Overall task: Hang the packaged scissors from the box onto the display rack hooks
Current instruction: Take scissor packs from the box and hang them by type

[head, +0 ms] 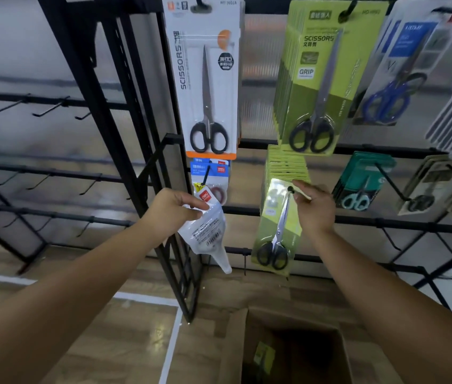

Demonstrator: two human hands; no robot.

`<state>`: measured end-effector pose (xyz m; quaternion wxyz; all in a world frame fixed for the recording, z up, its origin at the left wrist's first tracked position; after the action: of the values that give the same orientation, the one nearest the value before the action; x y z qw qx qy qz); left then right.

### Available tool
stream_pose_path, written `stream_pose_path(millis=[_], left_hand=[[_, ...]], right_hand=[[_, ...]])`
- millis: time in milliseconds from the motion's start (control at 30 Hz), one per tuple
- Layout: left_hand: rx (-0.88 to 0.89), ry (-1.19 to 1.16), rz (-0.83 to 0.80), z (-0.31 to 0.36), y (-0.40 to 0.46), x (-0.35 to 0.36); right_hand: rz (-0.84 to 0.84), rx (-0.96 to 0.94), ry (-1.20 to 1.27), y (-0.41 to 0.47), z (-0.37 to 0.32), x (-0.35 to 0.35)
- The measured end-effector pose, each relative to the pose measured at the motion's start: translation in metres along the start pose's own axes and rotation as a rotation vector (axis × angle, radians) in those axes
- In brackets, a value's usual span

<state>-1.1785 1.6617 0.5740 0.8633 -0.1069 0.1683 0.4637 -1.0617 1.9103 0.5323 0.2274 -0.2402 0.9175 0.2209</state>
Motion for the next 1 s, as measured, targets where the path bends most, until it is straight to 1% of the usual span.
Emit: stream_pose_path(millis=[67,100,133,167,200,233,300,333,367,400,467,500,567,600,667,733,767,833,900,933,1000], left_hand=[[-0.03,-0.02,0.008,0.0,0.0,-0.001],[-0.057,-0.054,0.026,-0.001,0.0,-0.001],[-0.09,-0.108,0.055,-0.002,0.0,-0.001],[-0.13,-0.177,0.085,-0.004,0.001,-0.001],[-0.176,-0.255,0.113,-0.005,0.0,0.0],[-0.221,-0.327,0.136,-0.006,0.0,0.002],[-0.301,-0.415,0.152,-0.008,0.0,0.008],[-0.332,-0.451,0.149,-0.007,0.0,0.012],[-0.352,-0.495,0.137,-0.006,-0.002,0.015],[-0.359,-0.549,0.117,-0.004,-0.003,0.017],[-0.342,-0.65,0.039,0.0,-0.004,0.019],[-0.329,-0.672,-0.016,0.001,-0.005,0.019],[-0.318,-0.633,-0.082,0.001,-0.006,0.011],[-0.309,-0.578,-0.071,-0.001,-0.005,0.006],[-0.243,-0.416,0.01,-0.005,-0.002,-0.006],[-0.116,-0.234,0.079,-0.009,0.002,-0.015],[-0.062,-0.136,0.084,-0.011,0.002,-0.018],[0.013,0.13,0.051,-0.015,0.003,-0.025],[0.089,0.412,0.003,-0.021,0.005,-0.031],[0.104,0.499,-0.021,-0.025,0.007,-0.033],[0.101,0.577,-0.056,-0.028,0.01,-0.036]], right_hand=[[0.134,-0.069,-0.205,-0.006,-0.013,-0.002],[0.208,-0.126,-0.204,-0.013,-0.021,-0.005],[0.231,-0.198,-0.15,-0.022,-0.028,-0.004],[0.168,-0.25,-0.074,-0.033,-0.033,0.0],[0.01,-0.265,0.015,-0.047,-0.038,0.007],[-0.219,-0.261,0.092,-0.06,-0.043,0.017],[-0.706,-0.224,0.147,-0.086,-0.056,0.04],[-0.855,-0.214,0.155,-0.094,-0.062,0.051],[-0.898,-0.223,0.16,-0.098,-0.067,0.061],[-0.854,-0.238,0.16,-0.097,-0.073,0.069],[-0.637,-0.234,0.158,-0.087,-0.082,0.078],[-0.557,-0.23,0.165,-0.083,-0.084,0.081],[-0.488,-0.19,0.214,-0.073,-0.088,0.085],[-0.481,-0.144,0.257,-0.067,-0.088,0.086],[-0.481,-0.076,0.329,-0.058,-0.09,0.09],[-0.476,-0.034,0.344,-0.049,-0.093,0.098],[-0.47,-0.009,0.34,-0.046,-0.093,0.102],[-0.451,0.022,0.326,-0.04,-0.095,0.109],[-0.456,0.032,0.259,-0.036,-0.097,0.115],[-0.461,0.025,0.231,-0.036,-0.097,0.117],[-0.452,0.011,0.207,-0.037,-0.096,0.121]])
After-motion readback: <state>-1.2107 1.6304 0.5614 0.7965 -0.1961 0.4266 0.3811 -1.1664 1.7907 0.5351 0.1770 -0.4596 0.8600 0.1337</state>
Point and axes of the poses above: each hand's wrist, its own y-axis towards the middle knuckle, its own x-axis out of the palm, z = x × y, the point moved 3 cm from there along y, towards the middle knuckle, and after that the axes turned 1 degree about z, right-handed, at the moved point
